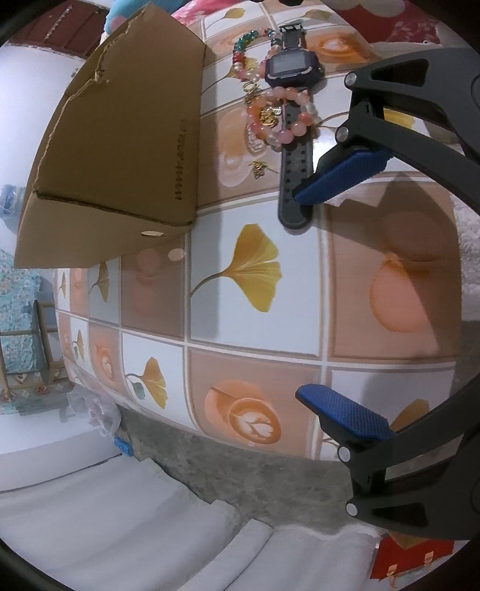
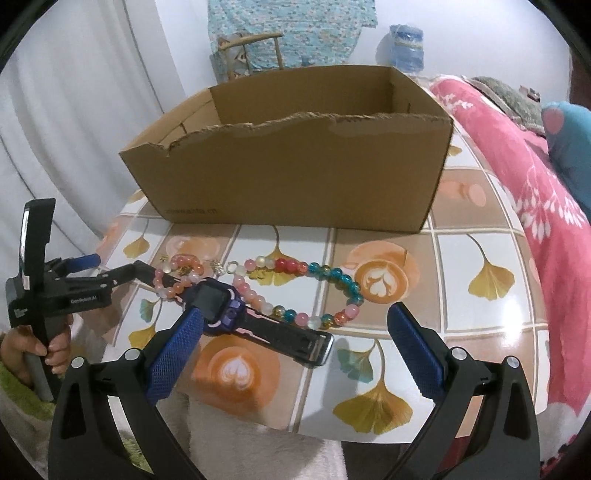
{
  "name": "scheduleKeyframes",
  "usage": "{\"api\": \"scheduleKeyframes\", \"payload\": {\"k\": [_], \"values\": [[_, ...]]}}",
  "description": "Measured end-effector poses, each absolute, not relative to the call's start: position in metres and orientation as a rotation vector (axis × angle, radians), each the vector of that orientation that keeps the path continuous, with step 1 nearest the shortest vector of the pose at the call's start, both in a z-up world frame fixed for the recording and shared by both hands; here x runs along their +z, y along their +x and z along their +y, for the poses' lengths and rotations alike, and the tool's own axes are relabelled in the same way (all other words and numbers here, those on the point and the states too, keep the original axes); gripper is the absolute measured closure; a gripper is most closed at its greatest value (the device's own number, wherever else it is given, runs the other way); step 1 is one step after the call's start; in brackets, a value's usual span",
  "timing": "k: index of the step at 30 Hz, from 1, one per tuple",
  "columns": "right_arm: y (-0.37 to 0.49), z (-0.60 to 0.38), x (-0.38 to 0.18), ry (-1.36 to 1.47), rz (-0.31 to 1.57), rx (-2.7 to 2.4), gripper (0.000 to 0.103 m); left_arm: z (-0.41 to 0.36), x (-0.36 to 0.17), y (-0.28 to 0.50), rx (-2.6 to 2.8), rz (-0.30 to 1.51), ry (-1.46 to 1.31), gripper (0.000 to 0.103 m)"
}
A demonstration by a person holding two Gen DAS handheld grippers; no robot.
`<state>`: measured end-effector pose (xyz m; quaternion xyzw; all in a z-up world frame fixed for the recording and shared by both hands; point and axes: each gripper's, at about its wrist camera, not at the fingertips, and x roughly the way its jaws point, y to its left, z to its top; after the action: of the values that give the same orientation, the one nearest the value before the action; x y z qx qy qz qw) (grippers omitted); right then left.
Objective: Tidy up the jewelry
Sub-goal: 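Lower the right tool onto the black watch strap and close it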
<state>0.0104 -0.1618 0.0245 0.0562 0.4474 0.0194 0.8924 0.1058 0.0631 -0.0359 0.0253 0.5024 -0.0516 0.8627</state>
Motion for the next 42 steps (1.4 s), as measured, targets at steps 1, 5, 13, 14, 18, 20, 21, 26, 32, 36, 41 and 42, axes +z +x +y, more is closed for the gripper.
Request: {"api": "scheduleKeyframes", "payload": {"k": [1,5,13,14,18,20,21,26,32,36,41,42], "values": [[0.012,-0.159,0.025,0.11,0.928,0.046,0.006,0.062,-0.038,0.104,-0.109,1.065,0.065,0.007],[0.025,-0.141,0.025,0.079,0.933,0.089,0.006,0.063,-0.036,0.098,-0.119,1.043,0.069,0.007],[0.05,-0.088,0.019,-0.132,0.935,0.204,0.006,0.07,-0.016,0.093,-0.133,0.879,0.02,0.007],[0.053,-0.082,0.016,-0.157,0.94,0.223,0.006,0.069,-0.019,0.097,-0.125,0.884,0.023,0.007],[0.058,-0.06,0.009,-0.266,0.957,0.279,0.006,0.064,-0.032,0.113,-0.112,0.917,0.049,0.007],[0.058,-0.053,0.006,-0.324,0.952,0.283,0.006,0.061,-0.038,0.117,-0.11,0.94,0.063,0.007],[0.059,-0.051,0.004,-0.349,0.949,0.279,0.006,0.063,-0.038,0.117,-0.115,0.935,0.047,0.007],[0.068,-0.05,-0.002,-0.373,0.968,0.25,0.006,0.068,-0.04,0.12,-0.13,0.942,0.031,0.007],[0.08,-0.059,0.003,-0.334,0.976,0.209,0.006,0.069,-0.04,0.121,-0.141,0.936,0.031,0.007],[0.081,-0.057,0.007,-0.301,0.981,0.251,0.006,0.07,-0.041,0.123,-0.145,0.935,0.031,0.007],[0.077,-0.041,-0.007,-0.419,0.986,0.255,0.006,0.069,-0.04,0.124,-0.146,0.933,0.032,0.007],[0.077,-0.038,-0.009,-0.443,0.985,0.245,0.006,0.069,-0.041,0.124,-0.147,0.933,0.032,0.007]]}}
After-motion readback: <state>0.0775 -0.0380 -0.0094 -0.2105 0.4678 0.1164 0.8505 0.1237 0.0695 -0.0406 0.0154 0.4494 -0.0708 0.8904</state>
